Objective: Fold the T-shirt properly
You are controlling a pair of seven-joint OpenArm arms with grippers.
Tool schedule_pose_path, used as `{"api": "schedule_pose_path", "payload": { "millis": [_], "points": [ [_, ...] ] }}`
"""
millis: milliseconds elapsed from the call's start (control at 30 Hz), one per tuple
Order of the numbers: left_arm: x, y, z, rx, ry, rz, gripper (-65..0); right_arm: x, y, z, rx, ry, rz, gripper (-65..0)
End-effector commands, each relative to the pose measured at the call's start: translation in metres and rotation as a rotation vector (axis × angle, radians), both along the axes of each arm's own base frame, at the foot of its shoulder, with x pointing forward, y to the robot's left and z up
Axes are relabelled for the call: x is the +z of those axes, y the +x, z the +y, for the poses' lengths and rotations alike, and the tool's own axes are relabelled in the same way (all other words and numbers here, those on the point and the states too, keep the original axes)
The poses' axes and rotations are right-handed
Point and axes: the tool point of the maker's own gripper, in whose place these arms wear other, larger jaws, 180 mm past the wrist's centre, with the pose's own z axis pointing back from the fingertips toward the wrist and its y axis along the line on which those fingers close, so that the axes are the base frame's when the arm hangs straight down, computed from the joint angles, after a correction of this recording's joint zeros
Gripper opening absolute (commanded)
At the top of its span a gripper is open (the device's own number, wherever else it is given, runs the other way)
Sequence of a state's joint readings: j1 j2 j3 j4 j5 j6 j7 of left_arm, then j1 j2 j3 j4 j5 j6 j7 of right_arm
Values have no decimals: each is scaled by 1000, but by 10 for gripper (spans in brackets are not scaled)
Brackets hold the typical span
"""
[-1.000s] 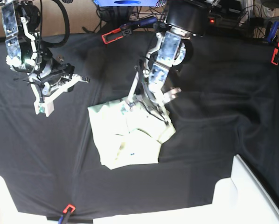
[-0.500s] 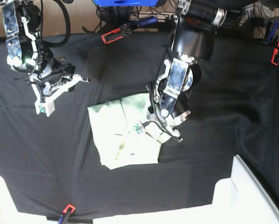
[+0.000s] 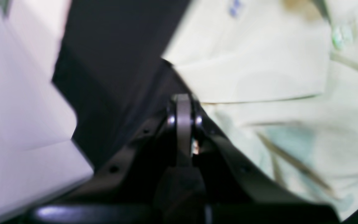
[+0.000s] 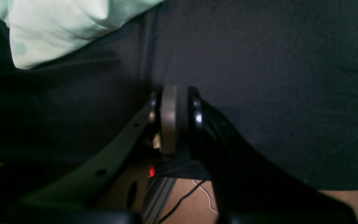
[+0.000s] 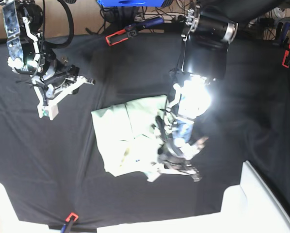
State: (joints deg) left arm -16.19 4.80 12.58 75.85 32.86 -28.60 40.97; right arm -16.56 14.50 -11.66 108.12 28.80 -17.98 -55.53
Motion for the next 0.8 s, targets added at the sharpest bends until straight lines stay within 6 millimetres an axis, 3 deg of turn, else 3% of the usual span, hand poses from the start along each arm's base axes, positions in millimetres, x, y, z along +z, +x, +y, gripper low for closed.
{"api": "schedule_pose_path", "payload": {
  "millis": [0, 133, 200, 367, 500, 633, 767],
  "points": [
    [16, 5, 21, 57, 12, -48, -650, 10, 9, -1, 7, 2, -42, -583],
    [15, -28, 72, 164, 32, -65, -650, 17, 22, 0, 12, 2, -75, -583],
    [7, -51, 99, 191, 82, -45, -650, 22, 30, 11, 56, 1, -97, -583],
    [-10, -107, 161, 270, 182, 26, -650, 41, 48, 57, 271, 4, -179, -583],
    [-4, -143, 206, 379, 237, 40, -650, 53, 59, 82, 355, 14, -226, -583],
    [1, -172, 232, 447, 271, 54, -650, 42, 62, 97, 424, -1, -204, -583],
    [-1, -197, 234, 446, 293, 86, -650, 38, 70, 114, 503, -9, -212, -583]
  ]
}}
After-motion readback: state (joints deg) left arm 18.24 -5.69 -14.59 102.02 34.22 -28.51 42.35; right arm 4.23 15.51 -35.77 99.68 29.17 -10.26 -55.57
